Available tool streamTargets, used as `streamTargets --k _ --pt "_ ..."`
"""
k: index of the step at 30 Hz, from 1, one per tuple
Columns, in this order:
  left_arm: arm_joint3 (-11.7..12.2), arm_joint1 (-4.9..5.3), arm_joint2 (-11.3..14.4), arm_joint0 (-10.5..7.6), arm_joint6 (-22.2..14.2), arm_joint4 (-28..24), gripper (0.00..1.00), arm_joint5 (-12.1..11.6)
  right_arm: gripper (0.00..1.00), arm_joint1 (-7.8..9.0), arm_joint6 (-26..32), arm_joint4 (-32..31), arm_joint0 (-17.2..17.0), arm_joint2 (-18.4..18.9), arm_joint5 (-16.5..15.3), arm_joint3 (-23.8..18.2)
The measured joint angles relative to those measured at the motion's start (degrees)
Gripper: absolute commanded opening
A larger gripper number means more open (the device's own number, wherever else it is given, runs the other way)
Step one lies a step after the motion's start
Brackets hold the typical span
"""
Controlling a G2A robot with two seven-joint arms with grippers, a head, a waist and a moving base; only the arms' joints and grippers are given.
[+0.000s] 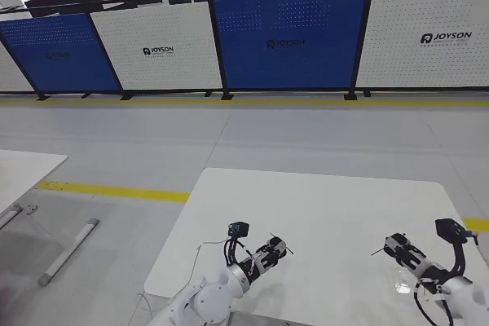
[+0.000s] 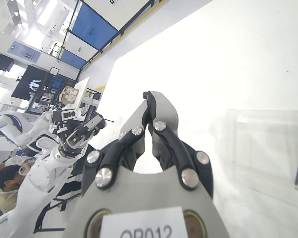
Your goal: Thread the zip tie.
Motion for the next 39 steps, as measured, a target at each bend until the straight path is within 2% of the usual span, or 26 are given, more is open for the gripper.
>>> streamTargets --k 3,14,19,21,26,30,39 --pt "0.0 0.00 0.0 0.00 0.0 0.0 0.00 0.0 0.00 -0.46 1.6 0.3 2.3 -3.2 0.2 2.3" --pt "0.0 0.00 0.0 0.00 0.0 0.0 0.00 0.0 0.00 -0.52 1.4 0.6 2.1 -3.0 -0.1 2.3" --pt "0.0 0.00 0.0 0.00 0.0 0.0 0.00 0.0 0.00 -0.91 -0.7 6.0 0.1 -0.5 -4.1 3.3" --pt "0.0 0.00 0.0 0.00 0.0 0.0 0.00 0.0 0.00 -1.16 -1.8 7.5 -0.3 -0.6 -5.6 4.2" --pt "0.0 0.00 0.0 0.00 0.0 0.0 0.00 0.0 0.00 -2.50 -5.7 8.0 1.2 -6.1 -8.0 5.9" --pt "0.0 0.00 0.0 0.00 0.0 0.0 0.00 0.0 0.00 -3.74 -6.3 8.5 5.0 -11.2 -8.6 8.9" --pt "0.0 0.00 0.0 0.00 0.0 0.0 0.00 0.0 0.00 -3.86 -6.7 8.1 5.6 -11.7 -8.2 9.3"
